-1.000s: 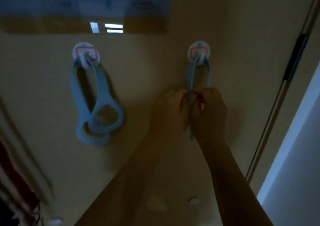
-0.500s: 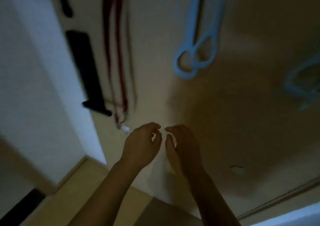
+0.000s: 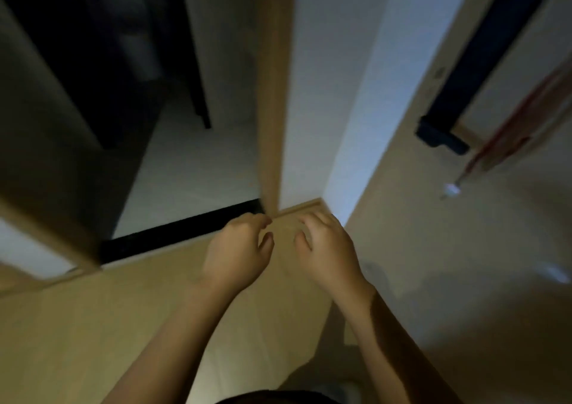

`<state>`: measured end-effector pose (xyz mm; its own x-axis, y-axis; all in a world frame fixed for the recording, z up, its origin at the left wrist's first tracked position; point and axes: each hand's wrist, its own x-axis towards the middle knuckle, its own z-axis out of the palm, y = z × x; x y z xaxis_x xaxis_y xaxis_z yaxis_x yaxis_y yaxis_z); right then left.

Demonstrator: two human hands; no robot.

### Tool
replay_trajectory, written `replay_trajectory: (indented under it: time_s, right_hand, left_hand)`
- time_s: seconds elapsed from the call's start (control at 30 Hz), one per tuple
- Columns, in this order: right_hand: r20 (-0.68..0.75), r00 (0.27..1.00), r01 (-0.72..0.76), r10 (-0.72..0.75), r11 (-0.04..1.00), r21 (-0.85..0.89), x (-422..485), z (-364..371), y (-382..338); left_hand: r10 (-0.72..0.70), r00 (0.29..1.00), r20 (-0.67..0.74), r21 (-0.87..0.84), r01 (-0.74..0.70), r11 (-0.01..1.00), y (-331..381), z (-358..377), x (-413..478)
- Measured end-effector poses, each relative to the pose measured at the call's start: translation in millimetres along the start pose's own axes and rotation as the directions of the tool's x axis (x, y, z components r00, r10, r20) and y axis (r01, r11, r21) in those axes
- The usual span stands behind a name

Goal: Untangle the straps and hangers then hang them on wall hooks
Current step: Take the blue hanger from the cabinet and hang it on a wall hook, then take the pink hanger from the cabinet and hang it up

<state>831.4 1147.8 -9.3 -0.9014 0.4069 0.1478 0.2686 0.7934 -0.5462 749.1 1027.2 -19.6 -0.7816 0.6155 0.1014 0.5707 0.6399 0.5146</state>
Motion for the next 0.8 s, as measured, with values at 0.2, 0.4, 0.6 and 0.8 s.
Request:
replay_trajectory:
  time_s: [0.2, 0.4, 0.6, 0.8]
  right_hand:
    - [0.277, 0.931, 0.238, -0.238, 0.971, 0.036, 3, 96, -109]
    - [0.502, 0.765, 0.421, -0.404, 0.903, 0.085, 4, 169, -195]
    - [0.647, 0.553, 0.582, -0.525, 0.799, 0.15, 17, 227, -266]
    - [0.699, 0.367, 0.697, -0.613, 0.68, 0.23, 59, 287, -335]
  left_hand:
    - [-0.353, 0.933, -0.065, 0.048, 0.356, 0.933, -122, -60, -82]
    - [-0.649, 0.75, -0.127, 0.016, 0.655, 0.755, -197, -97, -157]
    - [-0.826, 0.537, -0.173, -0.105, 0.824, 0.557, -254, -115, -189]
    - [-0.889, 0.393, -0.234, -0.135, 0.893, 0.43, -318, -154, -171]
